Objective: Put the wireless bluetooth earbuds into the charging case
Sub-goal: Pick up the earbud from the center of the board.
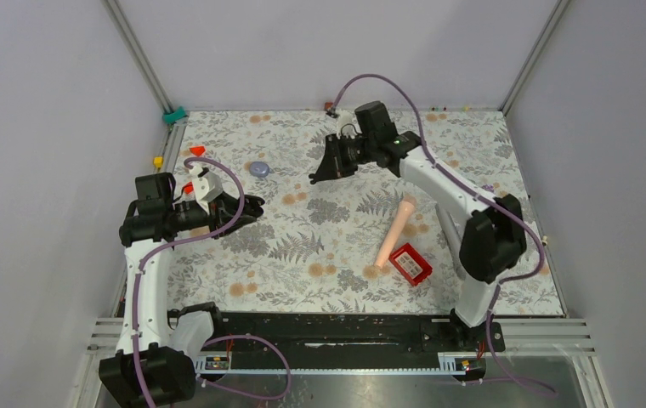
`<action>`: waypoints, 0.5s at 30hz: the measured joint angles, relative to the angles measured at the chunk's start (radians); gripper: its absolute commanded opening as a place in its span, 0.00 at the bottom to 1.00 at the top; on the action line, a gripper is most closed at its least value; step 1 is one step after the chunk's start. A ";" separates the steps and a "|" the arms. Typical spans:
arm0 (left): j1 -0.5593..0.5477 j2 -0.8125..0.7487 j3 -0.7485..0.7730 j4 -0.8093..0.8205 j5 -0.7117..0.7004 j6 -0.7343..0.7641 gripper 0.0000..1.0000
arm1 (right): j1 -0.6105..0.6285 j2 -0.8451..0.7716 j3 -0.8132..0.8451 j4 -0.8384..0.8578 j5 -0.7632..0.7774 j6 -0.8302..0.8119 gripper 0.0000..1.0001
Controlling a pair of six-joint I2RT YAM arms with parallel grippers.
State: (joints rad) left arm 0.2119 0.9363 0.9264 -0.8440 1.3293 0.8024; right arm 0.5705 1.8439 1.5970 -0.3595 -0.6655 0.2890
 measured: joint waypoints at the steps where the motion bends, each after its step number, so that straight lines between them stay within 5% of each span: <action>1: 0.000 0.000 0.000 0.000 0.000 0.000 0.01 | 0.000 -0.029 0.003 -0.008 0.001 -0.021 0.13; 15: 0.002 -0.031 -0.003 0.000 0.015 0.000 0.01 | 0.000 -0.235 0.005 -0.088 0.016 -0.198 0.14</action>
State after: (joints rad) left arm 0.2134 0.9051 0.9230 -0.8440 1.3445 0.8024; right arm 0.5705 1.6093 1.6024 -0.4477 -0.6491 0.0906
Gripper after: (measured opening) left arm 0.297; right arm 0.142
